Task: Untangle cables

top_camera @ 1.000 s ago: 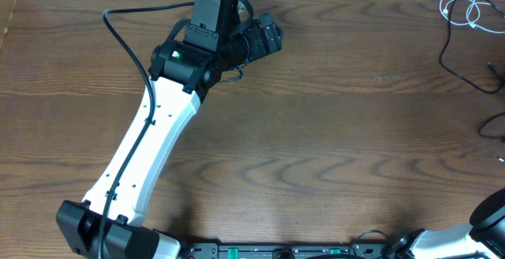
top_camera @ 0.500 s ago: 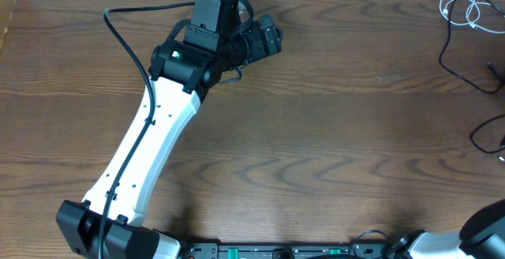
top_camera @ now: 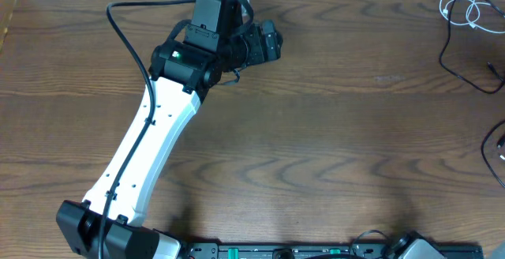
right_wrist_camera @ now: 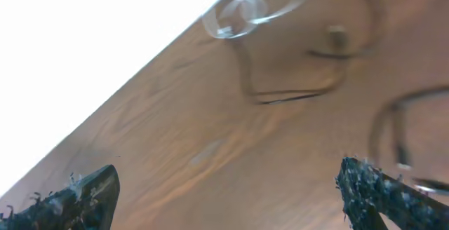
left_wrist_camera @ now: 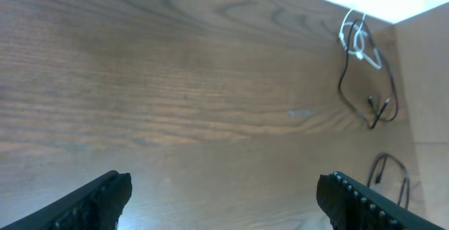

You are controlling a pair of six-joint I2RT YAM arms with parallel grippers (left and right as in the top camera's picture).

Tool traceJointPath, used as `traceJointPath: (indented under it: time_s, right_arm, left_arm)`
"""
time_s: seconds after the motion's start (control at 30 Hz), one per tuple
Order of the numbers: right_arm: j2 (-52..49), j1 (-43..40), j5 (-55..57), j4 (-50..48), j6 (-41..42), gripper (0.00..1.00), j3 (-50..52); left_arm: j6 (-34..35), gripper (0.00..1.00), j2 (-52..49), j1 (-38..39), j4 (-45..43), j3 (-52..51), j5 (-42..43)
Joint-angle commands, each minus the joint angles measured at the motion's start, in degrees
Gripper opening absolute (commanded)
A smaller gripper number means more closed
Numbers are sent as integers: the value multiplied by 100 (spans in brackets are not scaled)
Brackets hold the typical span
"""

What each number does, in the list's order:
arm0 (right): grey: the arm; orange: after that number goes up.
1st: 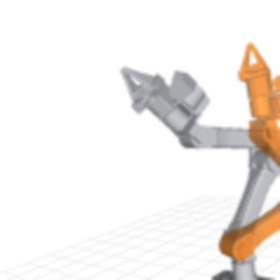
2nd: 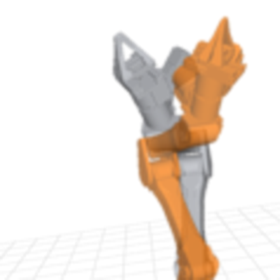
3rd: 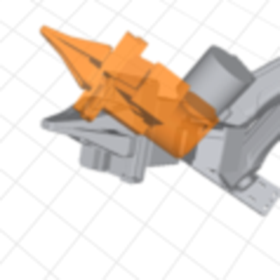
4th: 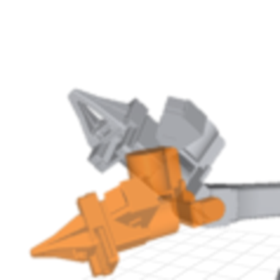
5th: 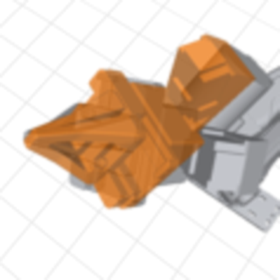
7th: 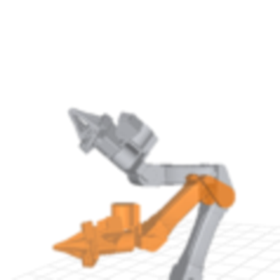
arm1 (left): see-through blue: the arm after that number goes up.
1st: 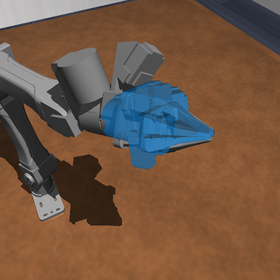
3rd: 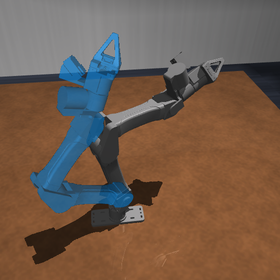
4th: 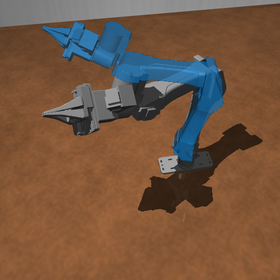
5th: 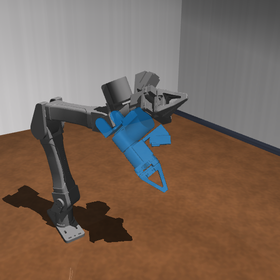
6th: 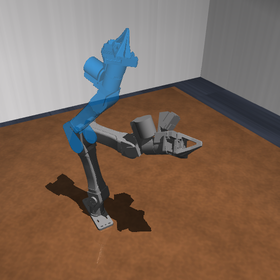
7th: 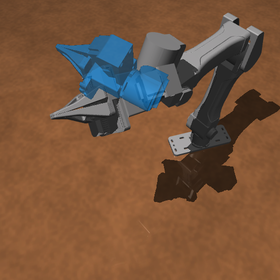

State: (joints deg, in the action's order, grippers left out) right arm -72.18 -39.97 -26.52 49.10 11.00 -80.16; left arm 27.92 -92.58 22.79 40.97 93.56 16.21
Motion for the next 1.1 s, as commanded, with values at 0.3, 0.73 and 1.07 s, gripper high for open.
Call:
traceJointPath:
  time_s: [0.3,0.73,1.07]
  right_arm:
    - [258,2465,17,828,-1543,98,-42]
    - [1084,2817,348,1425,-1622,99,-42]
    - [1119,2820,474,2048,-1908,99,-39]
  left_arm:
    - [-264,91,120,13,424,42,-85]
    - [-264,91,120,13,422,42,-87]
    - [-264,91,122,13,422,42,-87]
